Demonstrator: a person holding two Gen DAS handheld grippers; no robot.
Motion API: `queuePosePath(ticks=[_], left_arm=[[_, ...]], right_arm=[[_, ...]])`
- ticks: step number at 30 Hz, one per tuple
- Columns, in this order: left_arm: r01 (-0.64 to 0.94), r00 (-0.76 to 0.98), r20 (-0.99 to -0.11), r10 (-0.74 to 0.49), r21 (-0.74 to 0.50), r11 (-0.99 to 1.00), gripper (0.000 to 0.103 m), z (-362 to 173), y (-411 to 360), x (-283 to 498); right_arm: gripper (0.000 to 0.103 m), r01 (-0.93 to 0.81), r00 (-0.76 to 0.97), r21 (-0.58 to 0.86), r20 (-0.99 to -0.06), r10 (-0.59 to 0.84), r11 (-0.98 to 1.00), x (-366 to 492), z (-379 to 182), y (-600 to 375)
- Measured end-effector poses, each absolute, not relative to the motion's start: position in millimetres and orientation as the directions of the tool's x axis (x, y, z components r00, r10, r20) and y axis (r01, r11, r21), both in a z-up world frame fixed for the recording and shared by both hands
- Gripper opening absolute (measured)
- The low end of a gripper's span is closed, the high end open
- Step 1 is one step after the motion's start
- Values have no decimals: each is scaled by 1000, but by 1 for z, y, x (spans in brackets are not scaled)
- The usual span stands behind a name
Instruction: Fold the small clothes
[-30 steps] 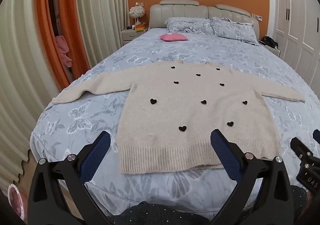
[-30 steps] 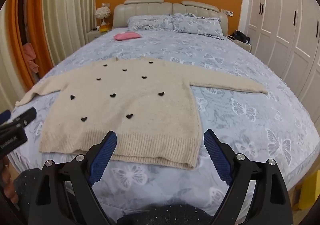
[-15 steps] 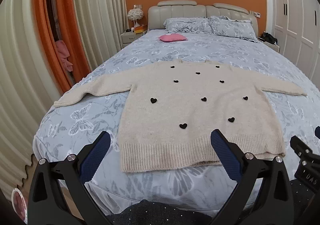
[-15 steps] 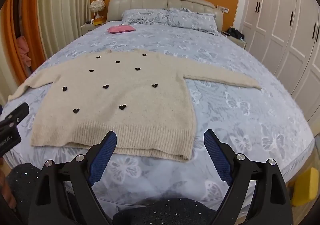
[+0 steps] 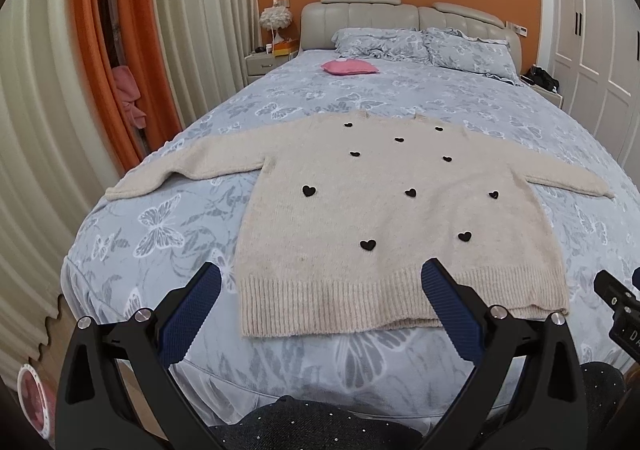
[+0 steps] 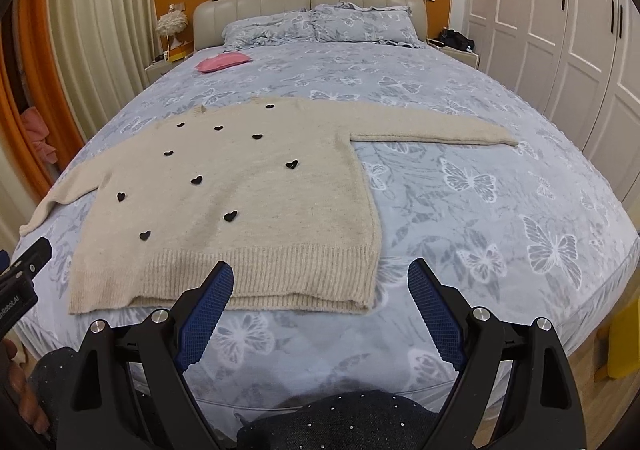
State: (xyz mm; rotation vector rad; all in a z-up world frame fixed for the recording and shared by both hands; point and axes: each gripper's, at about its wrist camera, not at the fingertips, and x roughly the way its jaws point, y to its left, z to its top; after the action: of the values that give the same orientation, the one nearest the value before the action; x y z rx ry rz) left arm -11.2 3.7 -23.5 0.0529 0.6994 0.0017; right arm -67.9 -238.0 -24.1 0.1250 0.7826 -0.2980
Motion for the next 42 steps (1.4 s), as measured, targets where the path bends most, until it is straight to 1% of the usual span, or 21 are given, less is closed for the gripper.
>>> queuePosePath(ticks=[12,42], left_arm=[[23,769,-639,26,68,997,98,-25,2,-13],[25,767,-641,27,72,997,98,-25,-1,-13]], right_arm=[[86,295,673,-41,-700,-238,955,-68,-24,-232],[86,293,671,-45,-702,-239,955,-67,-24,-230]])
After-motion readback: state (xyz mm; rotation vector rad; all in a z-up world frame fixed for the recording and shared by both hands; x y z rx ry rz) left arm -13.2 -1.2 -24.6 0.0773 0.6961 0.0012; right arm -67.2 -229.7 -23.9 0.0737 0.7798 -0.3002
